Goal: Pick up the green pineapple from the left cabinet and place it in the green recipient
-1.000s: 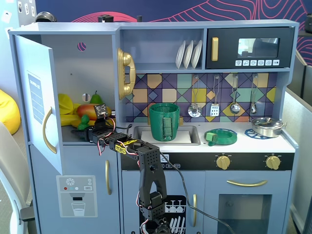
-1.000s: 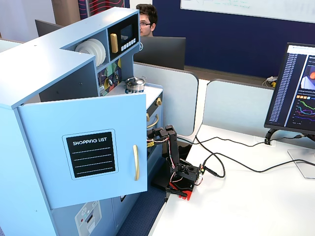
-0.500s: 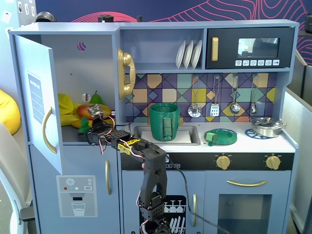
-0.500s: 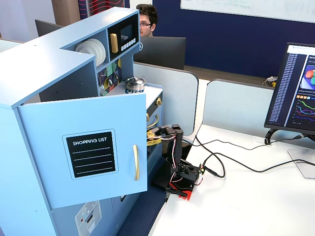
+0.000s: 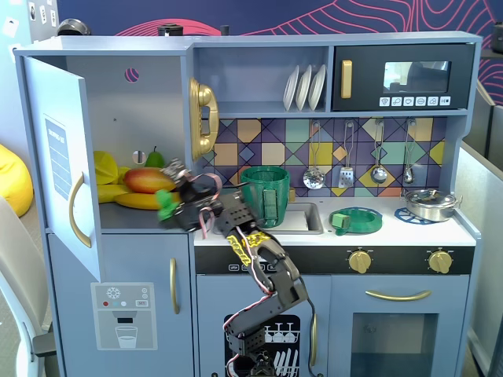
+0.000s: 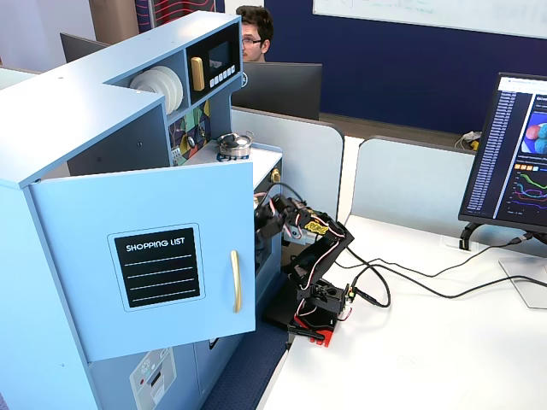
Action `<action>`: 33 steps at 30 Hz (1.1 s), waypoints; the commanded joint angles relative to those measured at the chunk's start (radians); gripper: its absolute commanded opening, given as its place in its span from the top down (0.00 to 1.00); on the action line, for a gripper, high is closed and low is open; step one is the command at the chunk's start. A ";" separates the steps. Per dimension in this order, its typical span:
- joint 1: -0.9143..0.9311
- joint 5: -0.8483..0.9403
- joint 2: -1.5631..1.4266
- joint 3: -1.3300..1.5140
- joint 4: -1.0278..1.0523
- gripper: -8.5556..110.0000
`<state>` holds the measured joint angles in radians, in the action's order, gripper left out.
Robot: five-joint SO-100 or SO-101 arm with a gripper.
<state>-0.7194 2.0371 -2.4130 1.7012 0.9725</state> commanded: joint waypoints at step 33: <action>0.767 -0.359 0.911 -0.994 -0.267 0.76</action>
<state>0.0383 1.7165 -1.5018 0.7946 0.7394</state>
